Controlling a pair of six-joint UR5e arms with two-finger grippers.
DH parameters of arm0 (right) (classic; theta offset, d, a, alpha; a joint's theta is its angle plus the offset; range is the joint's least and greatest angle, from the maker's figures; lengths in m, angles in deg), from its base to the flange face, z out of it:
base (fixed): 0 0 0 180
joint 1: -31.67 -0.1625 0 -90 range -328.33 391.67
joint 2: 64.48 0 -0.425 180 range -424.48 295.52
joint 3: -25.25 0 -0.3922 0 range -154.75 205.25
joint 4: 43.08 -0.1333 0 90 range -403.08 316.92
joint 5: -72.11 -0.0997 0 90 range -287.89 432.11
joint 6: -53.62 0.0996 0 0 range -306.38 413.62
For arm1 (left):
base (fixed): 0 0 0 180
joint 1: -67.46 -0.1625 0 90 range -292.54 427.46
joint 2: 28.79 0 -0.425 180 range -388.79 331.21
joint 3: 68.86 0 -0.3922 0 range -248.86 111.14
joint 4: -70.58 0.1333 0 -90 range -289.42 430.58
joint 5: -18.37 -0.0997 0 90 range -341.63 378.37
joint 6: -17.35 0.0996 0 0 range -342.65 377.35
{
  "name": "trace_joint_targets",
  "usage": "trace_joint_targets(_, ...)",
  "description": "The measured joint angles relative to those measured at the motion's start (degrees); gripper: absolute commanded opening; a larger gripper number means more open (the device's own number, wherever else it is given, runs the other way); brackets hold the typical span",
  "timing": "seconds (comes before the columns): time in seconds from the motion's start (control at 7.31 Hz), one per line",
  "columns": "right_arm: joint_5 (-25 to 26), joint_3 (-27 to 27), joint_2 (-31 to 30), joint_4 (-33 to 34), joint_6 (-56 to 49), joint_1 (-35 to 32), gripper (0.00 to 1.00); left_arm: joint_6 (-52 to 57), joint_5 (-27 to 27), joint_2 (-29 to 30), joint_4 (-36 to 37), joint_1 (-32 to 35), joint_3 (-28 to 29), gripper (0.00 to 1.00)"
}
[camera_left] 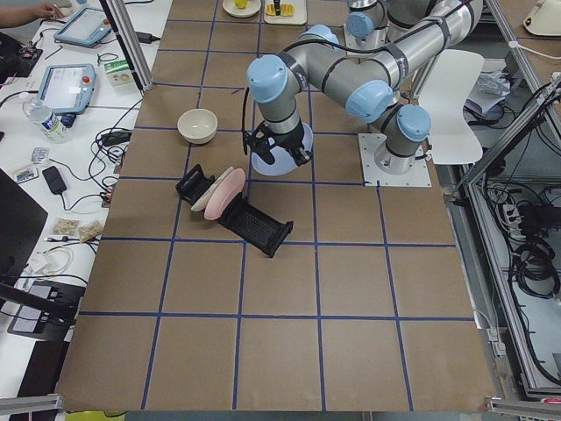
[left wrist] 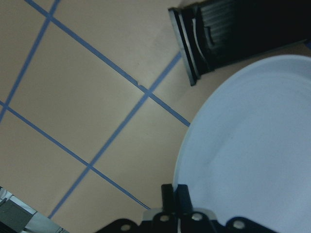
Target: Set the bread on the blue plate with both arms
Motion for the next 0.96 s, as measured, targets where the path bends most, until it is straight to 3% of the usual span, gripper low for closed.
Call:
trace_joint_targets(0.27,-0.1,1.8,-3.8,-2.8,0.0,-0.5,0.00,-4.6,7.4,0.5,4.3,16.3,-0.8,0.00)
trace_joint_targets(0.41,-0.4,3.8,-5.2,-6.6,0.0,-0.8,0.00,-5.0,10.8,1.5,11.3,24.1,-2.7,0.00)
trace_joint_targets(0.68,-0.6,7.5,-6.2,-11.0,0.7,-2.3,0.00,-5.7,16.0,4.7,31.4,35.6,-11.7,0.00)
trace_joint_targets(0.96,-0.8,10.8,-7.3,-15.6,3.7,-5.5,0.00,-6.5,21.4,9.1,49.5,41.2,-20.2,0.00)
